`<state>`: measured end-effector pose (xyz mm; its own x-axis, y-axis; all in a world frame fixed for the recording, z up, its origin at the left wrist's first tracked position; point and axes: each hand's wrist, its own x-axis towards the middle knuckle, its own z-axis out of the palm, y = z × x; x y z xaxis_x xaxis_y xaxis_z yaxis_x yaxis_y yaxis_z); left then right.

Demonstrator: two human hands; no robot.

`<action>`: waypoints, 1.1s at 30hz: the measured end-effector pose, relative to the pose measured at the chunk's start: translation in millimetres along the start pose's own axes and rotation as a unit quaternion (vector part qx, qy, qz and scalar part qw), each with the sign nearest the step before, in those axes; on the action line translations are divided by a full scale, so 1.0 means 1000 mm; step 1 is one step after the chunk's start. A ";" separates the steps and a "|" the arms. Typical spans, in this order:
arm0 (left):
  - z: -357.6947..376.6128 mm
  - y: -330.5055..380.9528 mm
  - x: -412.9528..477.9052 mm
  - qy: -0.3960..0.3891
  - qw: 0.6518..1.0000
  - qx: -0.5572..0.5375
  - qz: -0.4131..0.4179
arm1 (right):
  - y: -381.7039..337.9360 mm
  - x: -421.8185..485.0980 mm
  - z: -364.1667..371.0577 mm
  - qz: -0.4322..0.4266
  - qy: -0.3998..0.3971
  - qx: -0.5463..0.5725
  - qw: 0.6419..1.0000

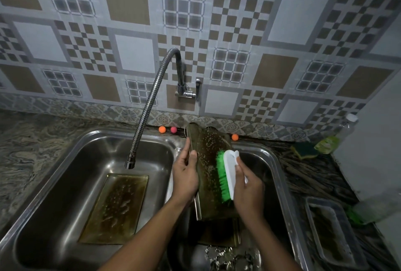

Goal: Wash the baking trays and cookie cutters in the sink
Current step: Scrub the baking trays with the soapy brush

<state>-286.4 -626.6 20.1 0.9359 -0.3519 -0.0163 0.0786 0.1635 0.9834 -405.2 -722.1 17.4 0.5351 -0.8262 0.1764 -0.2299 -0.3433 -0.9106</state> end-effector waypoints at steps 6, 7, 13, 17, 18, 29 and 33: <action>0.013 0.004 -0.002 0.007 1.000 0.004 -0.006 | -0.034 -0.026 0.022 -0.049 -0.001 0.051 0.997; 0.012 0.003 0.001 0.015 1.000 0.004 -0.002 | -0.034 -0.034 0.022 -0.062 -0.009 0.051 0.997; 0.000 -0.003 0.004 0.035 0.999 0.024 0.031 | 0.014 -0.059 -0.007 -0.034 -0.011 0.037 0.999; 0.000 -0.005 0.005 0.017 0.999 0.025 0.015 | 0.046 -0.047 -0.025 0.043 0.045 -0.005 0.998; 0.001 -0.003 0.004 0.010 1.000 0.022 0.012 | 0.050 -0.040 -0.028 0.044 0.051 -0.015 0.998; 0.011 0.002 -0.025 -0.102 0.994 0.037 0.014 | -0.019 0.044 0.010 0.010 0.008 -0.038 0.999; 0.010 -0.003 -0.017 -0.089 0.996 0.027 -0.001 | -0.030 0.034 0.029 -0.086 -0.046 -0.052 0.994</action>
<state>-306.0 -629.9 19.1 0.8598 -0.5106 0.0088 0.0579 0.1146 0.9917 -356.9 -726.7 39.8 0.6451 -0.7083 0.2865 -0.2086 -0.5240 -0.8257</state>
